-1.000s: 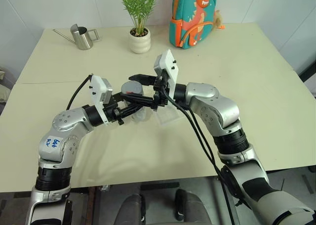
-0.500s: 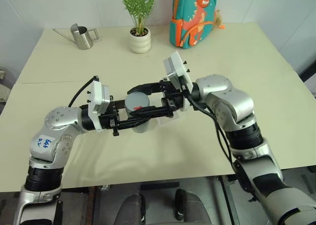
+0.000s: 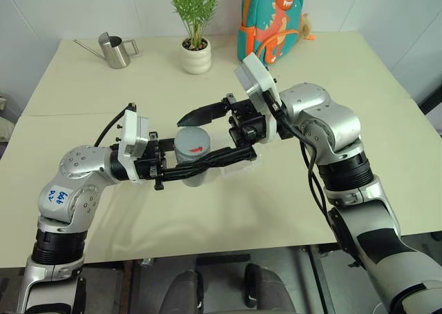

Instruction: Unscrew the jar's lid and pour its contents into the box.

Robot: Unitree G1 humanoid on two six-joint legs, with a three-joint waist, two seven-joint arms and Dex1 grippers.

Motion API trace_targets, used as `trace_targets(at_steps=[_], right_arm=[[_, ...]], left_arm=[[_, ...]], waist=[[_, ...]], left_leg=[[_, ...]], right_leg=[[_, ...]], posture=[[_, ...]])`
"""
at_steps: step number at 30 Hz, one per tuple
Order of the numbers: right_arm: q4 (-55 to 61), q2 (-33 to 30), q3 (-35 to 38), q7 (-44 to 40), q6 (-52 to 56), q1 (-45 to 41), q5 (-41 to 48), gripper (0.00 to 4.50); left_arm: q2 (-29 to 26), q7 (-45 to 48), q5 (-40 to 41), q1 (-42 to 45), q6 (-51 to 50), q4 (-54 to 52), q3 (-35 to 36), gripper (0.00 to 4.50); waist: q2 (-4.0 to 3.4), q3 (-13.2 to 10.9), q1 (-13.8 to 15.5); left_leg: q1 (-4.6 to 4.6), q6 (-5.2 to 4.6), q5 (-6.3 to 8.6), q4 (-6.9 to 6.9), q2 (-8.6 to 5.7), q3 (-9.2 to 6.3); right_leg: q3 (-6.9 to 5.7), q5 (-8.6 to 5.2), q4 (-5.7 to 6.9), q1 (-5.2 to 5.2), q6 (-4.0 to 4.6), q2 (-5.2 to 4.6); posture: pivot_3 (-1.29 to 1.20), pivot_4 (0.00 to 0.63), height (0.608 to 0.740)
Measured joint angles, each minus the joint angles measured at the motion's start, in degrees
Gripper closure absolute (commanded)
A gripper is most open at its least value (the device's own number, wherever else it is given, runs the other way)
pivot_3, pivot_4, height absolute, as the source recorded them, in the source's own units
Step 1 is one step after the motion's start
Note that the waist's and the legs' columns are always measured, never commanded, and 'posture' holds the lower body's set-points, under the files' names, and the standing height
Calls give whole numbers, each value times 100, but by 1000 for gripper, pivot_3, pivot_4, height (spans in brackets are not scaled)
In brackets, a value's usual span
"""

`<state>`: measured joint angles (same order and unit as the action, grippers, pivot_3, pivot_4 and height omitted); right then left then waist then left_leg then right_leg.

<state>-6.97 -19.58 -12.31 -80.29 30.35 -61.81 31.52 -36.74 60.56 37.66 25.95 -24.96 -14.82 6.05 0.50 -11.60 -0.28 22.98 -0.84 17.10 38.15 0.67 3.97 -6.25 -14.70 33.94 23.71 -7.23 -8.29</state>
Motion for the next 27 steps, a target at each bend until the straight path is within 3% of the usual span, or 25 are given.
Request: trace_targets(at_steps=[9, 18, 27], right_arm=[[23, 3, 420, 713, 50, 93, 1, 22], [428, 403, 317, 1372, 233, 273, -23, 22], [-67, 757, 160, 1667, 59, -8, -337, 22]], left_arm=[[70, -612, 37, -155, -56, 5, 463, 2276], [267, -814, 32, -132, -53, 5, 399, 2276], [419, -797, 30, -73, -52, -5, 216, 2276]], waist=[[0, 0, 1], [1, 1, -2], [1, 1, -6]], left_leg=[[0, 2, 1, 1, 1, -1], [0, 2, 1, 3, 0, 1], [1, 2, 1, 2, -1, 2]], right_leg=[[1, 0, 1, 0, 0, -1], [1, 0, 5, 1, 1, 0], [1, 0, 4, 1, 1, 0]], posture=[[0, 150, 740], [0, 150, 740], [0, 150, 740]])
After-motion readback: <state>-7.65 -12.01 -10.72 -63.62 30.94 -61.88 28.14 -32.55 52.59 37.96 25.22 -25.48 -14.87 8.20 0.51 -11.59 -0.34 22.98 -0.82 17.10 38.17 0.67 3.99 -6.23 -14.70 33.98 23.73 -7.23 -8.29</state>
